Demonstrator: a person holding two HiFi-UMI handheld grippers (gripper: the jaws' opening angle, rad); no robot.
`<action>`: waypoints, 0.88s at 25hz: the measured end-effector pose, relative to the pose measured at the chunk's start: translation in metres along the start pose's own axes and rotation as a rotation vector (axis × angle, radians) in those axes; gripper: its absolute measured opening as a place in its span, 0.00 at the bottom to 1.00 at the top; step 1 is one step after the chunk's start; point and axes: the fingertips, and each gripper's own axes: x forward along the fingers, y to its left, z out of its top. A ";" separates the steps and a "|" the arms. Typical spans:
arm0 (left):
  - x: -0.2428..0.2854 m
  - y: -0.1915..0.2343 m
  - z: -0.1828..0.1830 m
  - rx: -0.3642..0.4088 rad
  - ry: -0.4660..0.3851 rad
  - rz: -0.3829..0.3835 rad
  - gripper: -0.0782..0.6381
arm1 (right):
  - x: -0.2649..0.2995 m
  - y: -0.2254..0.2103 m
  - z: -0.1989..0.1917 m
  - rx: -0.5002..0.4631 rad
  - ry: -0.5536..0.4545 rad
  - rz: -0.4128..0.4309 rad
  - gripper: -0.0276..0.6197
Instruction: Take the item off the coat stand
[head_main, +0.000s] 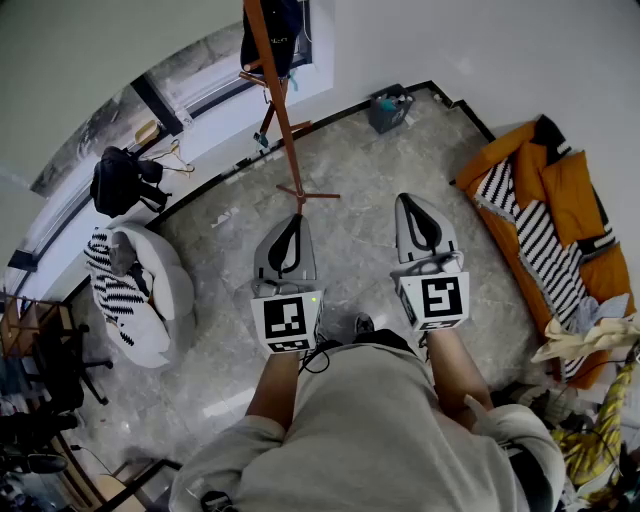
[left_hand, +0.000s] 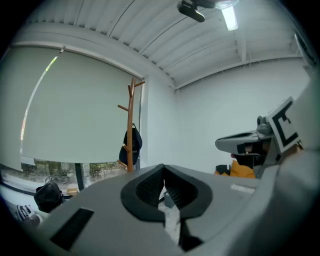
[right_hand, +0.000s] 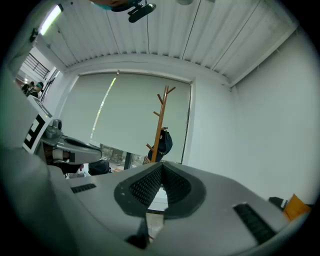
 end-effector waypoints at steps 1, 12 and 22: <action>0.001 0.002 -0.001 0.000 0.002 -0.015 0.12 | 0.001 0.005 0.002 0.000 0.000 -0.002 0.05; 0.047 -0.024 -0.028 -0.019 0.041 -0.175 0.12 | 0.002 -0.024 -0.033 -0.006 0.062 -0.089 0.05; 0.170 -0.043 -0.022 0.006 0.097 -0.158 0.12 | 0.095 -0.142 -0.059 0.052 0.000 -0.077 0.05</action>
